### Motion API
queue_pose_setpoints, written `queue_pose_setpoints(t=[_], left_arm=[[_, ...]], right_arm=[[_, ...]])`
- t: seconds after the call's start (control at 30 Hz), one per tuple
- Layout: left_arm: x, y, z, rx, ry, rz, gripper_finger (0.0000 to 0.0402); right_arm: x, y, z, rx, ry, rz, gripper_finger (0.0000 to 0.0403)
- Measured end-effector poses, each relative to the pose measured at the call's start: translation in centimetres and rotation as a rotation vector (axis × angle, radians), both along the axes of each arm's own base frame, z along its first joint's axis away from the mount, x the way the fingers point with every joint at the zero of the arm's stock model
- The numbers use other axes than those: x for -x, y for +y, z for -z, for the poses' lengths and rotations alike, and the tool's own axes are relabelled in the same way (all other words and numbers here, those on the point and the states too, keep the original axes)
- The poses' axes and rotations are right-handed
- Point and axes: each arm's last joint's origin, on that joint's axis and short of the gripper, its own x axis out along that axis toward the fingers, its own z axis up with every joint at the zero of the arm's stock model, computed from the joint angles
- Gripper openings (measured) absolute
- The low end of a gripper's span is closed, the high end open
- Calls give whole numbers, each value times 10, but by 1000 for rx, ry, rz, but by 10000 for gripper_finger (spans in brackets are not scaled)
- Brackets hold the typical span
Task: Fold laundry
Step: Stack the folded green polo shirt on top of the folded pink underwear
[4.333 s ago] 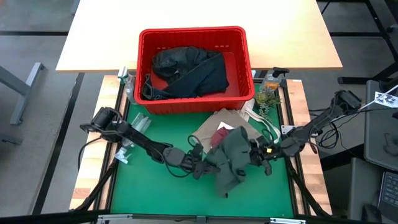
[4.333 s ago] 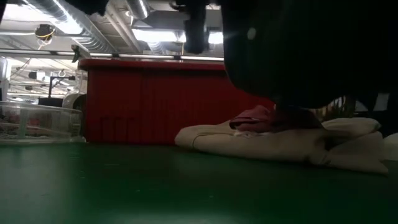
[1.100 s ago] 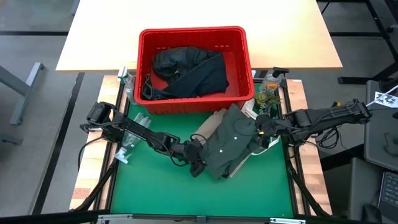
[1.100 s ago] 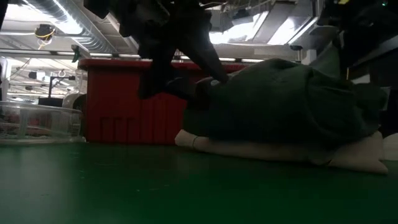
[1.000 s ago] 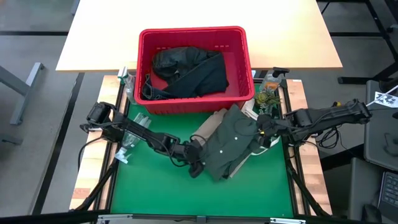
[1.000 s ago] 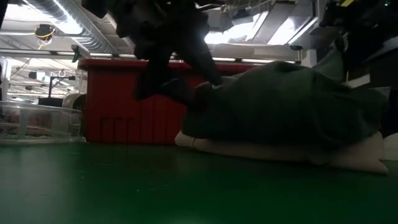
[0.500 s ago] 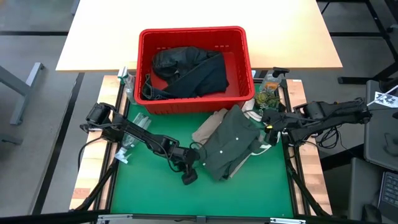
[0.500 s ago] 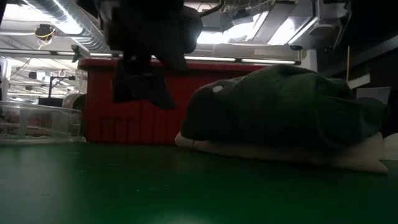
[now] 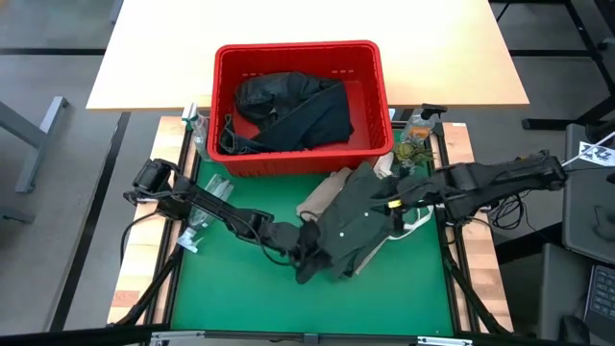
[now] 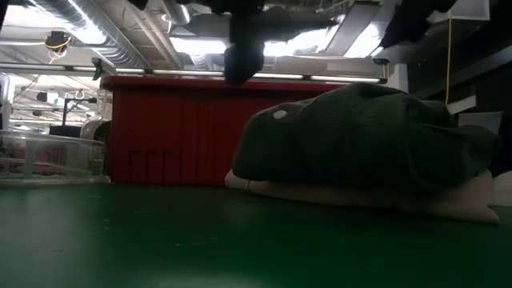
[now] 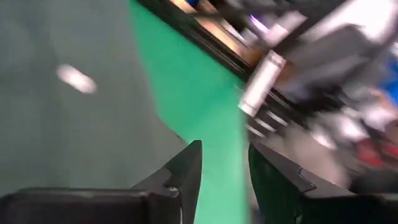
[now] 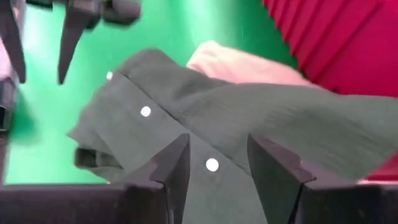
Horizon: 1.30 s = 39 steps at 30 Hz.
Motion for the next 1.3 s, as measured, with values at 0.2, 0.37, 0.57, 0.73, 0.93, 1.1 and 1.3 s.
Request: queue_pose_setpoints(t=[0.2,0.37,0.57,0.73,0.93,1.1,1.3], left_arm=[[2,15,10,-192,82,-156,117],[4,21,28,-278,202,-199,117],[-3,22,64,-339,294,-171,117],[-4,21,81,-359,343,-166,117],[-2,21,72,-353,325,-146,117],[1,21,45,-304,259,-116,117],[2,22,18,-274,147,-141,117]], right_arm=[[-26,3,35,53,221,12,160],[-39,2,67,199,433,71,160],[-53,3,97,266,577,78,160],[-57,3,109,282,642,65,160],[-50,2,99,302,676,30,160],[-45,2,64,298,653,32,160],[-51,1,23,334,452,40,160]])
